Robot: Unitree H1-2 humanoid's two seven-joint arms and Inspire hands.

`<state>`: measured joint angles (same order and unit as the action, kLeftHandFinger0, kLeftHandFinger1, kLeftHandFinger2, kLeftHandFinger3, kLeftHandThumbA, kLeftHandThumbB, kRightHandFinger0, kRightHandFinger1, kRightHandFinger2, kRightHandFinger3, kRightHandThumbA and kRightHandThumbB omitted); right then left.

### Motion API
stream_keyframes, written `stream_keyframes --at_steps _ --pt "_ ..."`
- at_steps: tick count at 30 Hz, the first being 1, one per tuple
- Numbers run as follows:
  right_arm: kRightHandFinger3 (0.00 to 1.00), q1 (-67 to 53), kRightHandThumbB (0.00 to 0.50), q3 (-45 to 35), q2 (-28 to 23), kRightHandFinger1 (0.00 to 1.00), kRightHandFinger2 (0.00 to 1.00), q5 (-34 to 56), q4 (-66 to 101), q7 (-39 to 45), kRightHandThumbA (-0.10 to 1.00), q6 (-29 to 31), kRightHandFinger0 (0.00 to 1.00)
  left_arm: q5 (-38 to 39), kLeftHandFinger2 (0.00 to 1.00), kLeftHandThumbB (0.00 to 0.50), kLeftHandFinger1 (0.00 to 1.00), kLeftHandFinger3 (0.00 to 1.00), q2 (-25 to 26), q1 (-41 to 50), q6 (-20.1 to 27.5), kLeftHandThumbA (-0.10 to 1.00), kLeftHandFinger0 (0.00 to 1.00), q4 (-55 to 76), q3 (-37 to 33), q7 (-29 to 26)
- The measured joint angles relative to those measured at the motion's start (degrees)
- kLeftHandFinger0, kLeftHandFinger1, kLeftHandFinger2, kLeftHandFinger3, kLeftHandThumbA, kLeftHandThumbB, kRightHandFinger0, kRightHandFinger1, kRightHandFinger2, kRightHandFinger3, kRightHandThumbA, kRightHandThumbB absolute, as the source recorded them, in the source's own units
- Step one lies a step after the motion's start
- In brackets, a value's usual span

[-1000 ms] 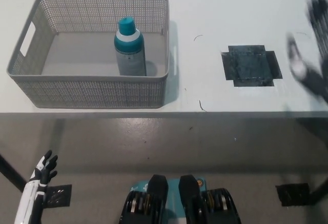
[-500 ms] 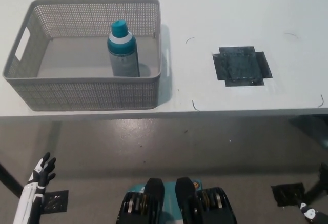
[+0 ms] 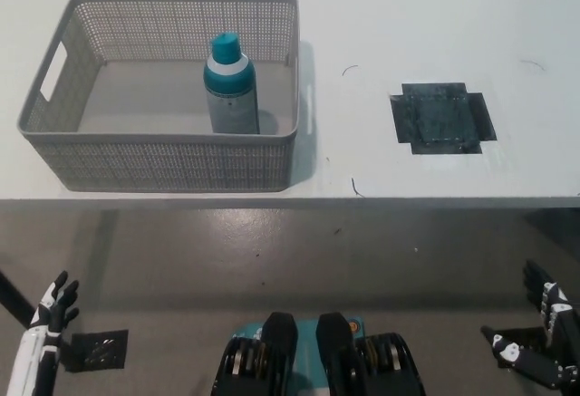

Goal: Use the right hand to pick up an air purifying spray and put it inside a container

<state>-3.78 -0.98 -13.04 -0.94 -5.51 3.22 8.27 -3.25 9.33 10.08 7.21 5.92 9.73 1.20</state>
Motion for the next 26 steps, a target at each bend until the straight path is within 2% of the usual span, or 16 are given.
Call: stream_keyframes --at_steps 5,15,18,26 --pt "1.0 0.0 0.335 0.7 -0.5 1.0 1.0 -1.1 -0.7 0.2 0.82 0.1 1.0 -0.1 1.0 0.369 1.0 1.0 0.0 0.5 0.4 1.0 1.0 0.0 -0.1 0.0" --pt "1.0 0.4 0.343 1.1 -1.7 1.0 1.0 -2.4 -2.2 0.9 0.81 1.6 1.0 -0.1 1.0 0.362 1.0 1.0 -0.1 0.7 0.4 1.0 1.0 0.0 -0.1 0.0" --pt "1.0 0.4 0.377 1.2 -1.8 1.0 1.0 -2.5 -2.2 1.0 0.84 2.0 1.0 -0.1 1.0 0.383 1.0 1.0 -0.1 0.7 0.4 1.0 1.0 0.0 -0.1 0.0" --pt "1.0 0.1 0.356 1.3 -2.6 1.0 1.0 -2.6 -2.5 1.7 0.83 2.6 1.0 -0.3 1.0 0.387 1.0 1.0 -0.1 1.3 0.4 1.0 1.0 0.0 -0.4 0.0"
